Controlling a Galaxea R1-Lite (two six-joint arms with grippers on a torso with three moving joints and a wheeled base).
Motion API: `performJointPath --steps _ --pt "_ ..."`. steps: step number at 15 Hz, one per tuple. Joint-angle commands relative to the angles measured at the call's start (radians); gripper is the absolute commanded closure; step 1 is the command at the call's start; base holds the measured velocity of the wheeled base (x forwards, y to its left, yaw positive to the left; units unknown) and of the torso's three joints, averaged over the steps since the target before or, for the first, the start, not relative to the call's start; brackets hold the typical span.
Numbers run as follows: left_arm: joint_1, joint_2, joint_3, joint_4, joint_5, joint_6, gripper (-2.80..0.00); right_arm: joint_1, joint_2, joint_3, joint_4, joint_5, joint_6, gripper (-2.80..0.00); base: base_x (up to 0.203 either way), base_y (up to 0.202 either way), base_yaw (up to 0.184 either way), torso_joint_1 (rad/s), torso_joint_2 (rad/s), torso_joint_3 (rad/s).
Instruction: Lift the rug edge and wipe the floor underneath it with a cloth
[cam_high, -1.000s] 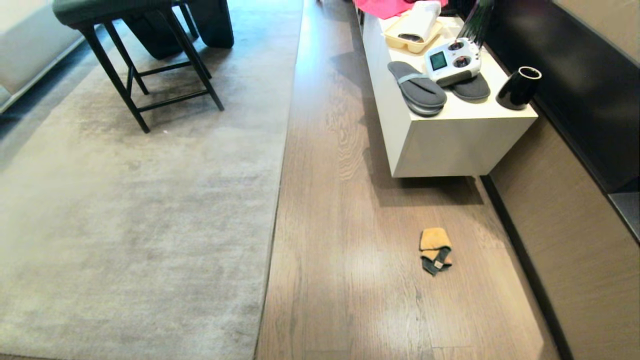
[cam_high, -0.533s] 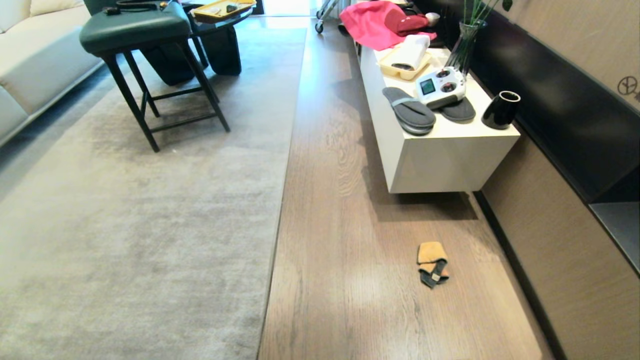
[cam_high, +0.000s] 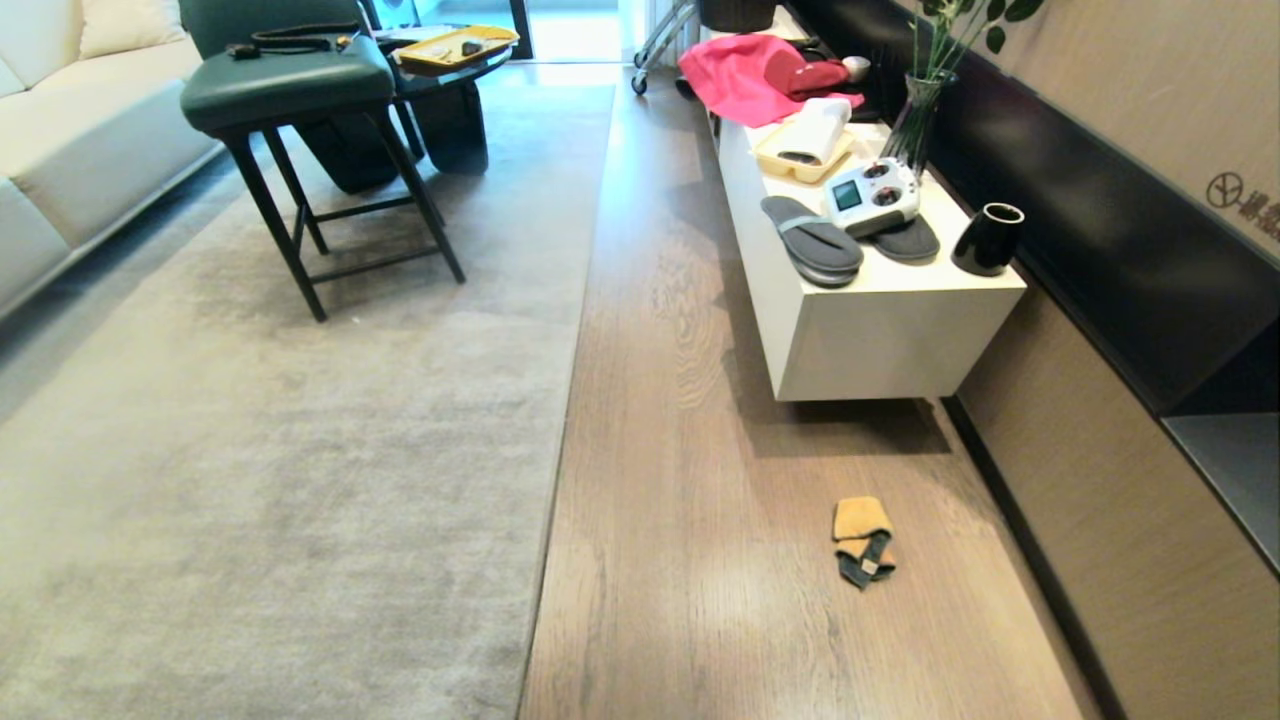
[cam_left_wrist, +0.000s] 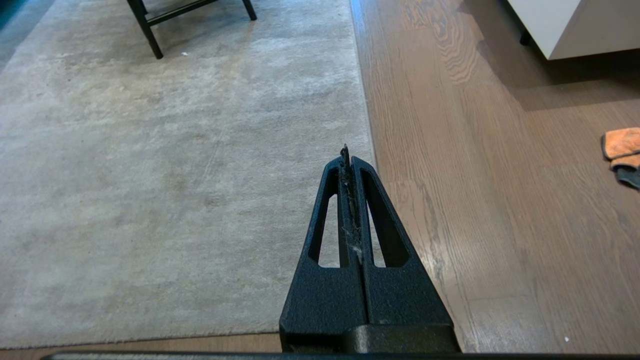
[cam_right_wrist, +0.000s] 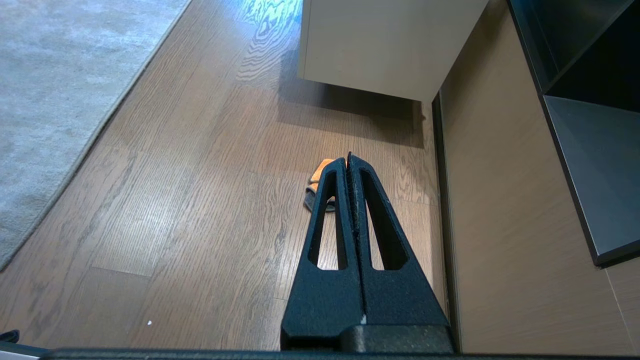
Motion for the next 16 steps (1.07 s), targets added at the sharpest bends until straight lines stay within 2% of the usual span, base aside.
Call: performJointPath --steps 1,16 --pt "0.000 0.000 0.000 0.000 0.000 0.000 0.00 0.000 0.001 0.000 0.000 0.001 -0.001 0.00 0.000 0.000 0.000 0.000 0.00 0.000" --pt "0.000 0.000 0.000 0.000 0.000 0.000 0.00 0.000 0.001 0.000 0.001 0.001 0.000 0.00 0.000 0.000 0.000 0.000 0.00 0.013"
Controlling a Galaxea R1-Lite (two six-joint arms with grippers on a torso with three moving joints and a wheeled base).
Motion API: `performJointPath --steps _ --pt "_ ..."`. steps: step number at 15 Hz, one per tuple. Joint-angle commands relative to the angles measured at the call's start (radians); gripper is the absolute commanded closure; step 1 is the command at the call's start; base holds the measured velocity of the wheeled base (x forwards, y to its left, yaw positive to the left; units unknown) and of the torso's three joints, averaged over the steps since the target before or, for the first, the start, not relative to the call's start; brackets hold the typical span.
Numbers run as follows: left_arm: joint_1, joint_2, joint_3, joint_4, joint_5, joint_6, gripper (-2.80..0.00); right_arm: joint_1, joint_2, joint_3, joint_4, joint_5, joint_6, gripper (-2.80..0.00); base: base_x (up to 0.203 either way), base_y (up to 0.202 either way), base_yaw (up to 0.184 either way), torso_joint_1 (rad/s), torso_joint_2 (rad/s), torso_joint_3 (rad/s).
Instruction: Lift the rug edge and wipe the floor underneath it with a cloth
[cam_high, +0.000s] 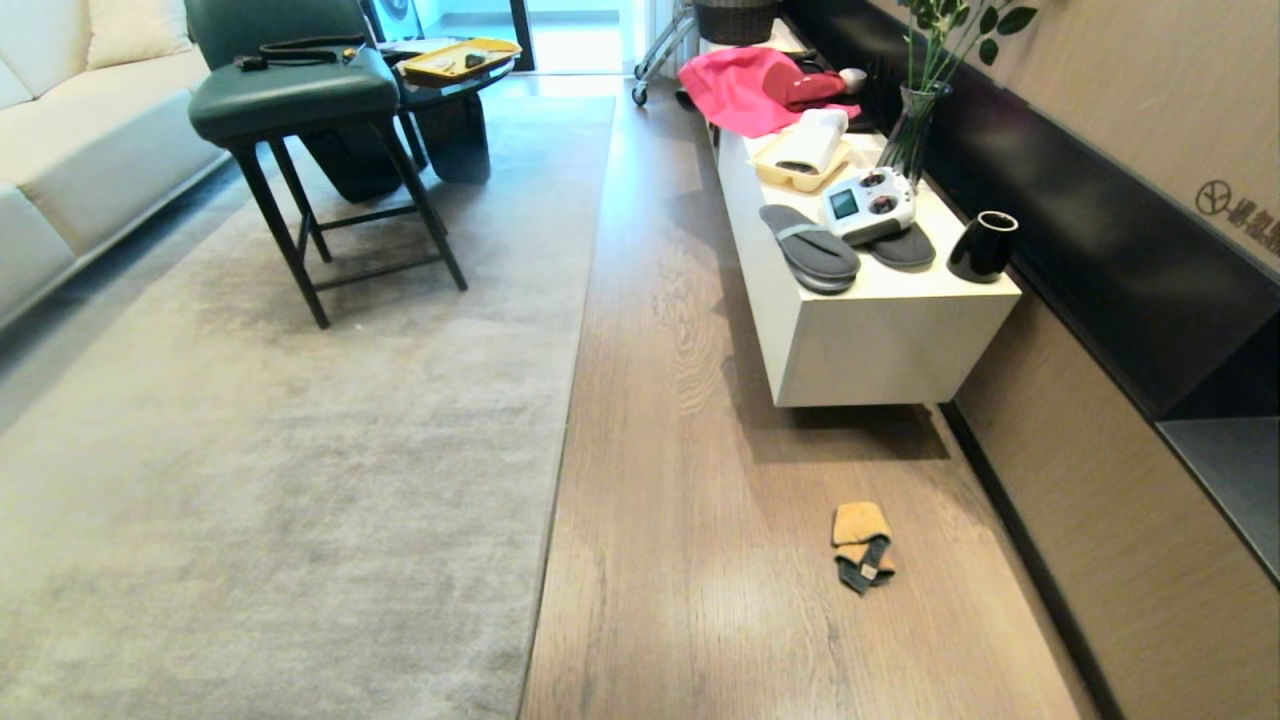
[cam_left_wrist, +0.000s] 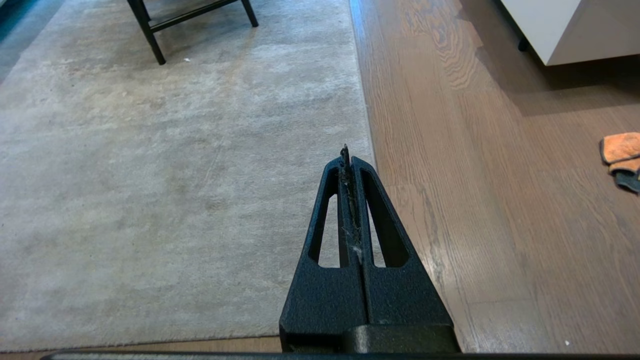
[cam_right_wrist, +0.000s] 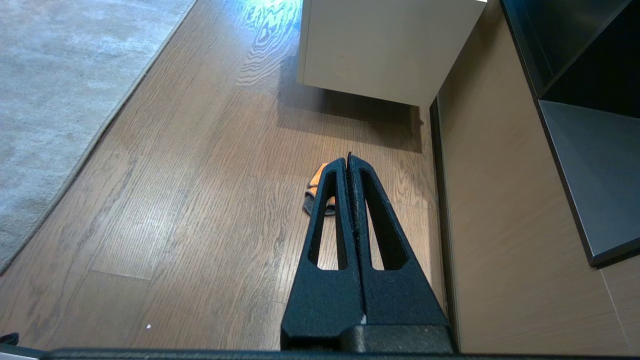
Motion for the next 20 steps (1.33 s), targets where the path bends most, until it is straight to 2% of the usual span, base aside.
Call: performJointPath --steps 1,20 --pt "0.000 0.000 0.000 0.000 0.000 0.000 0.00 0.000 0.001 0.000 0.000 0.001 0.001 0.00 0.000 0.000 0.000 0.000 0.00 0.000" --pt "0.000 0.000 0.000 0.000 0.001 0.000 0.00 0.000 0.001 0.000 -0.001 0.001 -0.001 0.00 0.000 0.000 0.000 0.000 0.00 0.000"
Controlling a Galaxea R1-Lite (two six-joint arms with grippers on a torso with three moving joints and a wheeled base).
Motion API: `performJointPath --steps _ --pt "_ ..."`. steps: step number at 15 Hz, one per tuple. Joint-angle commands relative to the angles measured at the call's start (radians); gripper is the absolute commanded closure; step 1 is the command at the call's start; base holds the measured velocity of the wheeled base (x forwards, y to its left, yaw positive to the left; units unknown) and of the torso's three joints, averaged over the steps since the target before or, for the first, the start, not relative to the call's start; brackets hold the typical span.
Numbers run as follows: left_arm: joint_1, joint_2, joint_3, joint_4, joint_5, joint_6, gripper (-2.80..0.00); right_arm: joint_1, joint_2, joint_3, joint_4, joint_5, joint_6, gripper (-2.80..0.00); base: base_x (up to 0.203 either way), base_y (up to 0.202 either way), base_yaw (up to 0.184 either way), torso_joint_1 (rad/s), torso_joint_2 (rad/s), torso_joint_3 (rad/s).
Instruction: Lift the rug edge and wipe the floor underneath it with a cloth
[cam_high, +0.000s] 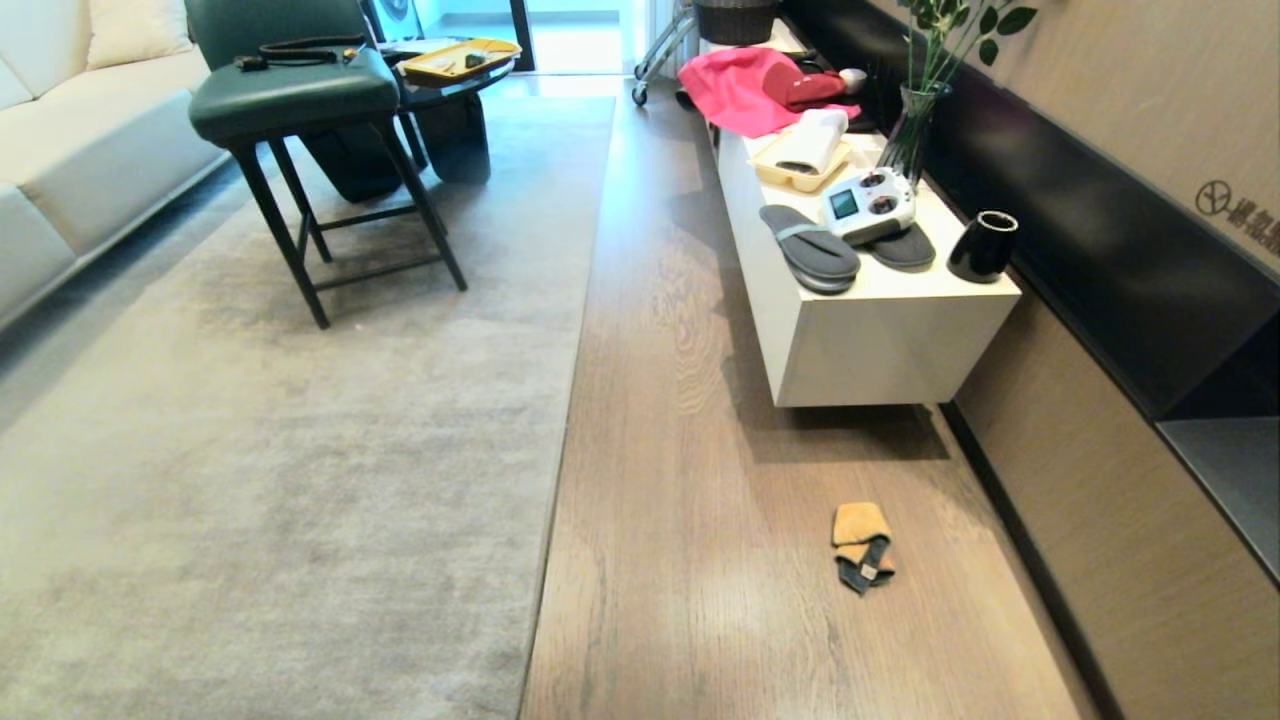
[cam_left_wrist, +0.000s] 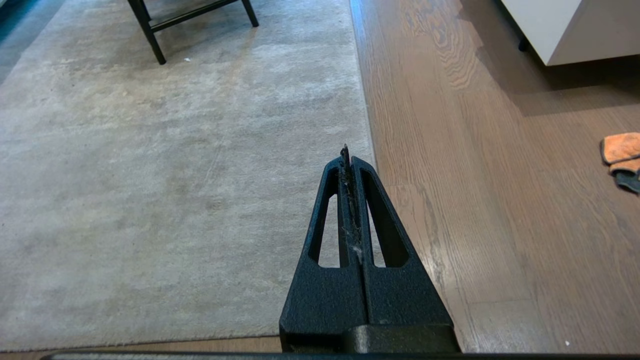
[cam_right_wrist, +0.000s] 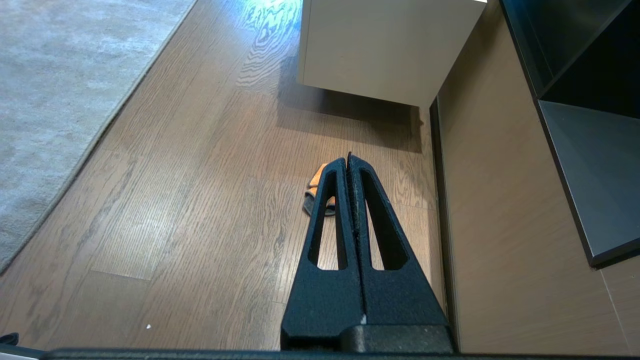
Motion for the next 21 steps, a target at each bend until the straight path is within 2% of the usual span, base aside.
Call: performJointPath --steps 1,13,21 --pt "0.000 0.000 0.000 0.000 0.000 -0.001 0.00 0.000 0.001 0.000 0.000 0.001 -0.001 0.00 0.000 0.000 0.000 0.000 0.00 0.000" --pt "0.000 0.000 0.000 0.000 -0.001 0.001 0.00 0.000 0.001 0.000 0.000 0.001 -0.003 0.00 0.000 0.000 0.000 -0.001 0.00 -0.007" --pt "0.000 0.000 0.000 0.000 0.000 0.001 0.00 0.000 0.001 0.000 0.000 0.001 -0.001 0.00 0.000 0.000 0.000 -0.057 -0.35 -0.411"
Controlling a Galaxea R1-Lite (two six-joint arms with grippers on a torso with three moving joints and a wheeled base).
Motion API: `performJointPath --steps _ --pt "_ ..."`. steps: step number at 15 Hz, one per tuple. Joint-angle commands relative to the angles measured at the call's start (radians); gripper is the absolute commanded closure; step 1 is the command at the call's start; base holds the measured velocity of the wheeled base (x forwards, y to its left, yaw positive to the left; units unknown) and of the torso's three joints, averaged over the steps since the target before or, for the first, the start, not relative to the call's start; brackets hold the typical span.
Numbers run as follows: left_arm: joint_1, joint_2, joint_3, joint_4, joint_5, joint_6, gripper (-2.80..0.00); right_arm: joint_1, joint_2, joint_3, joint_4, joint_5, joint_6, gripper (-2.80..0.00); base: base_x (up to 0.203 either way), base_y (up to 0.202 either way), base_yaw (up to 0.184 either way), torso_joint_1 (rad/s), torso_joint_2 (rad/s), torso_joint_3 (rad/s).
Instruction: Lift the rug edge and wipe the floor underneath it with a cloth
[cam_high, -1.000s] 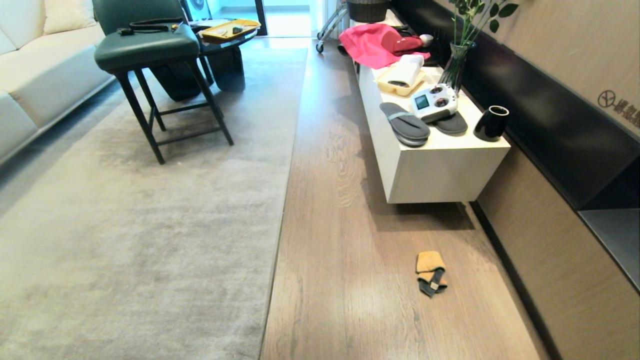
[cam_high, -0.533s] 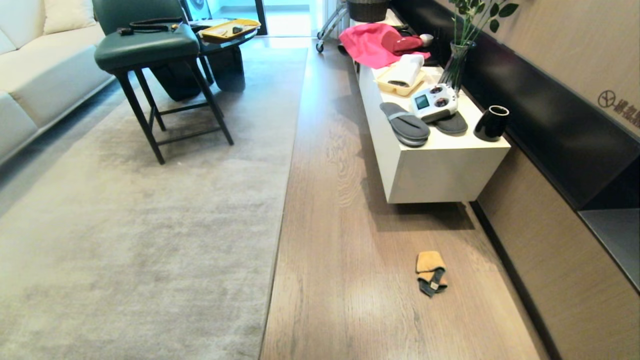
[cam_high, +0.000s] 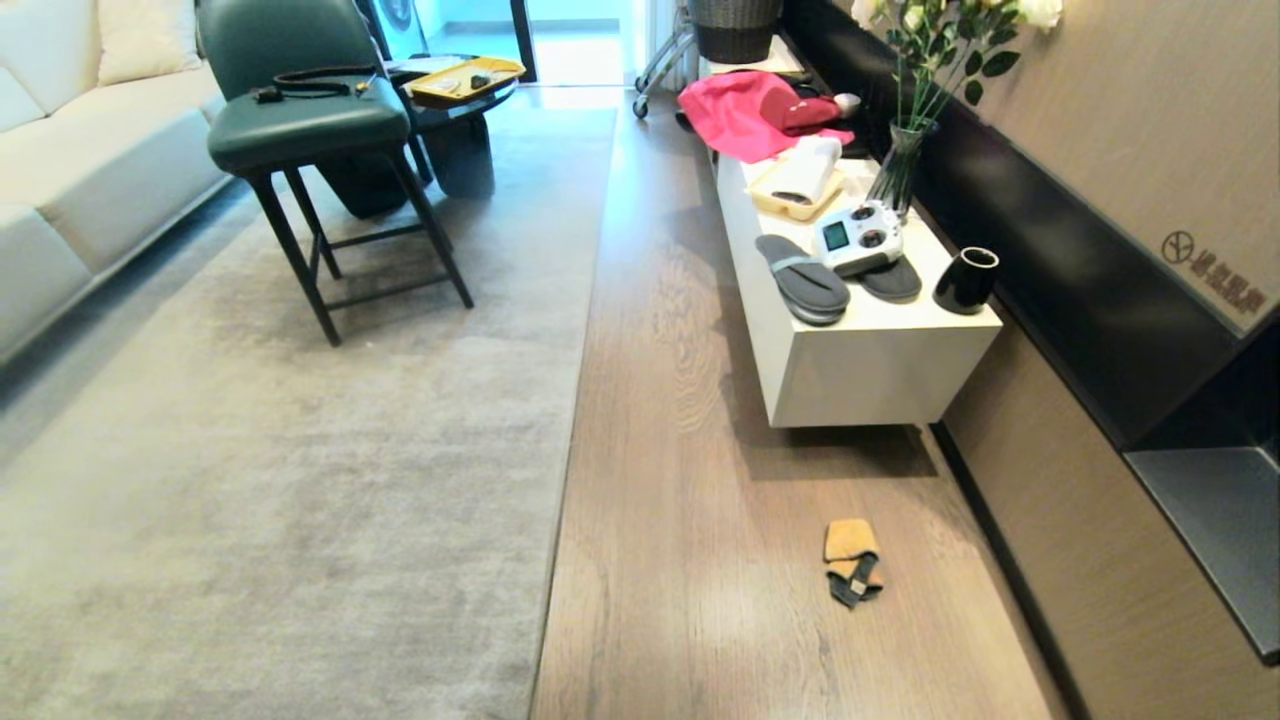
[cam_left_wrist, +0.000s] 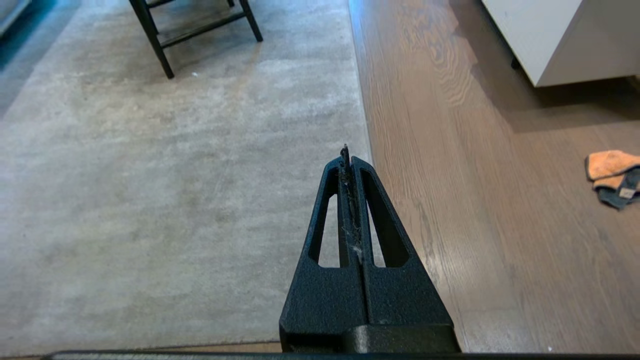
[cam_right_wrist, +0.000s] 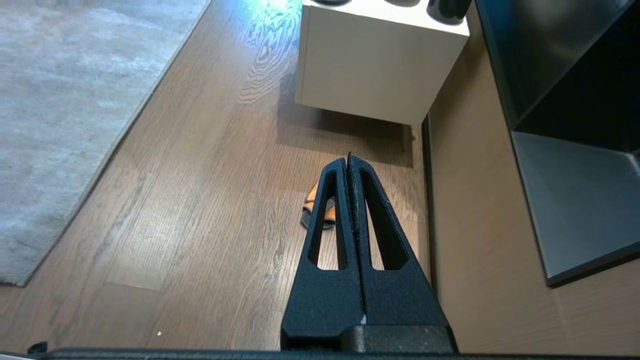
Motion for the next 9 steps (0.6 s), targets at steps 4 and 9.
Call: performJointPath --steps 4,9 --pt "0.000 0.000 0.000 0.001 0.001 0.000 0.00 0.000 0.001 0.000 0.000 0.001 -0.002 0.00 0.000 0.000 0.000 0.016 -0.43 -0.414" --pt "0.000 0.000 0.000 0.001 -0.001 0.000 0.00 0.000 0.001 0.000 0.000 0.001 -0.002 0.00 0.000 0.000 0.000 0.082 -0.46 -0.380"
